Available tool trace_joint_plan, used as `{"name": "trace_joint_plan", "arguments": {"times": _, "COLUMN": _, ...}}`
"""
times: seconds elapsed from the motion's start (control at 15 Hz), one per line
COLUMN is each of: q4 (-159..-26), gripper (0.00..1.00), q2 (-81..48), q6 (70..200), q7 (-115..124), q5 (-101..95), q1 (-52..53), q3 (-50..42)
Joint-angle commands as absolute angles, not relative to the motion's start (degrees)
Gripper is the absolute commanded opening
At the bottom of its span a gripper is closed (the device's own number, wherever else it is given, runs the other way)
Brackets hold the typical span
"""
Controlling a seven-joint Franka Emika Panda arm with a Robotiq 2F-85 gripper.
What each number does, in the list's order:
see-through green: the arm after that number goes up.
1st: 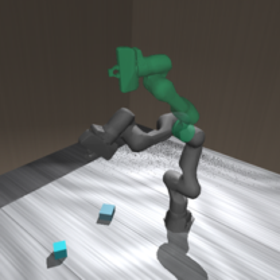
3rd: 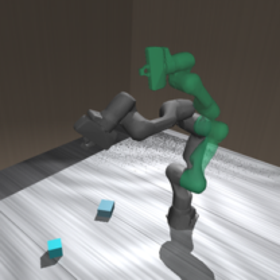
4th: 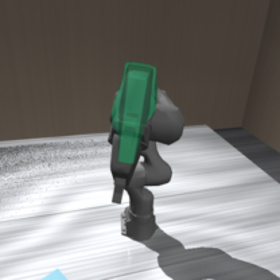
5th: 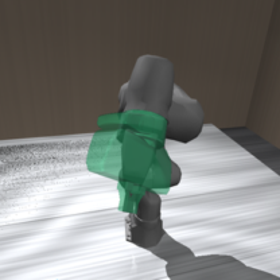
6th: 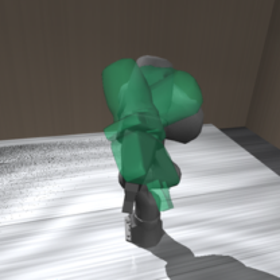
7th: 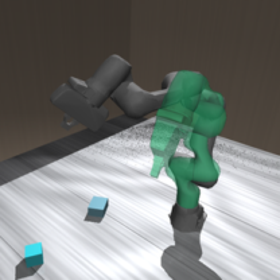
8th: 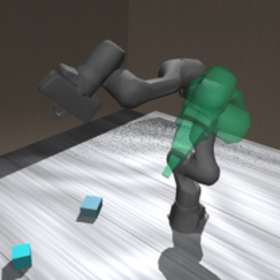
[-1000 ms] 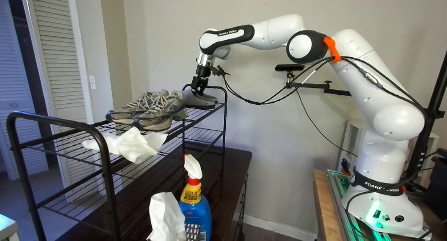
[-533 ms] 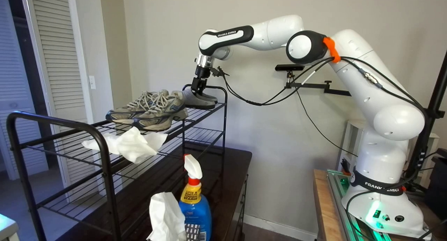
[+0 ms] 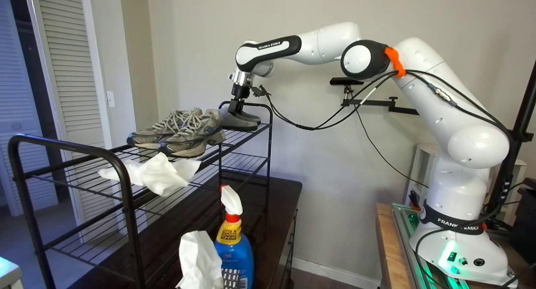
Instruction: Rotate the house sleepers to the right.
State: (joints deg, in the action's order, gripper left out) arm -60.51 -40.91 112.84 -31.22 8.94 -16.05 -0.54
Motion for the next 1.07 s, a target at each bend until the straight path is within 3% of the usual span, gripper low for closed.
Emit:
{"name": "trace_joint_plan", "arguments": {"times": 0.0, "q4": -57.4, "gripper": 0.59, "q2": -42.9, "q6": 114.4, "q7": -32.3, "q5": 10.0, "q1": -16.4, "q3": 0.4}}
{"name": "trace_joint_plan", "arguments": {"times": 0.53, "q4": -57.0, "gripper": 0.04, "q2": -43.1, "q6": 115.5, "q7": -30.7, "q5": 9.6, "q1": -16.3, "q3": 0.4}}
{"name": "trace_joint_plan", "arguments": {"times": 0.67, "q4": -59.6, "gripper": 0.00, "q2": -40.4, "q6": 114.0, "q7": -27.7, "q5": 8.9, "q1": -15.5, "q3": -0.4}}
{"name": "trace_joint_plan", "arguments": {"times": 1.0, "q4": -62.8, "gripper": 0.02, "q2": -34.9, "q6": 112.0, "q7": -18.5, "q5": 7.5, "q1": -13.1, "q3": -2.4}}
